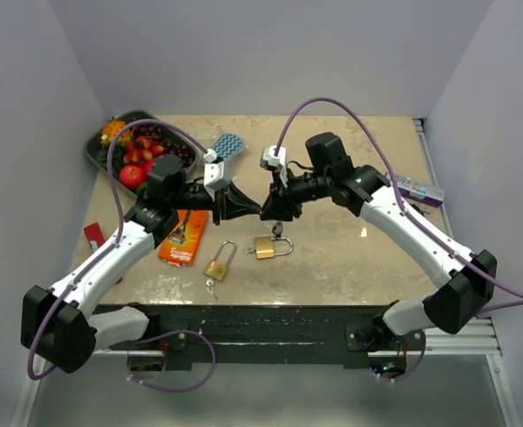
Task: Lock with the key
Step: Lock the lock.
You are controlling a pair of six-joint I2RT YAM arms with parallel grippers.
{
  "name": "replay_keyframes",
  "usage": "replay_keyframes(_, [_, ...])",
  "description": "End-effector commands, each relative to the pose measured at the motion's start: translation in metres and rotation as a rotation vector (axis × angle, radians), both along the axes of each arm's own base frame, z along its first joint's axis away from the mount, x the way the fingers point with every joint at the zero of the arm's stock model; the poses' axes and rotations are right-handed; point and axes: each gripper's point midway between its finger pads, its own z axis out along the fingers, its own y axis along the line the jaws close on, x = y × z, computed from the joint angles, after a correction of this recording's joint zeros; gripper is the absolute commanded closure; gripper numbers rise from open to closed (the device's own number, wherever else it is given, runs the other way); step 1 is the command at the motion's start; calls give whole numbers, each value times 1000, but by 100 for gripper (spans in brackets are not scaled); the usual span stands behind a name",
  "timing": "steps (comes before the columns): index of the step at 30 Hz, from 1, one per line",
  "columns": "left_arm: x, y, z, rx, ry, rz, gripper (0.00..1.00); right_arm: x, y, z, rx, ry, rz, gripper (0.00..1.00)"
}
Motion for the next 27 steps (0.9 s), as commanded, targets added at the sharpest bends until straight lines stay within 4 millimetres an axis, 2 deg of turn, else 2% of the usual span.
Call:
replay_keyframes(1, [5,-1,16,-58,17,14,100,8,32,86,236,-201,70,54])
replay_keyframes(3, [11,8,28,-83,48,32,100,18,20,78,208,-181,30,48])
replay_keyframes(4, [19,16,30,-83,49,58,100,19,14,71,180,-160,22,41])
replay_keyframes(6, [22,22,38,-75,20,68,100,29,0,69,160,-158,-22,37])
replay_keyframes(9, [23,29,43,-63,-3,69,100,30,-13,66,138,-164,-46,34])
replay_keyframes(12, [18,29,49,-70,1,39,100,29,-15,67,140,-189,-47,33])
replay_keyframes(18, [16,27,56,-83,0,15,100,33,-12,67,142,-188,-37,40])
replay_keyframes(22, [16,27,60,-86,-5,10,100,25,-13,65,138,-181,-3,49])
replay_keyframes(27, [15,27,61,-86,-10,9,100,17,-18,60,115,-185,25,52])
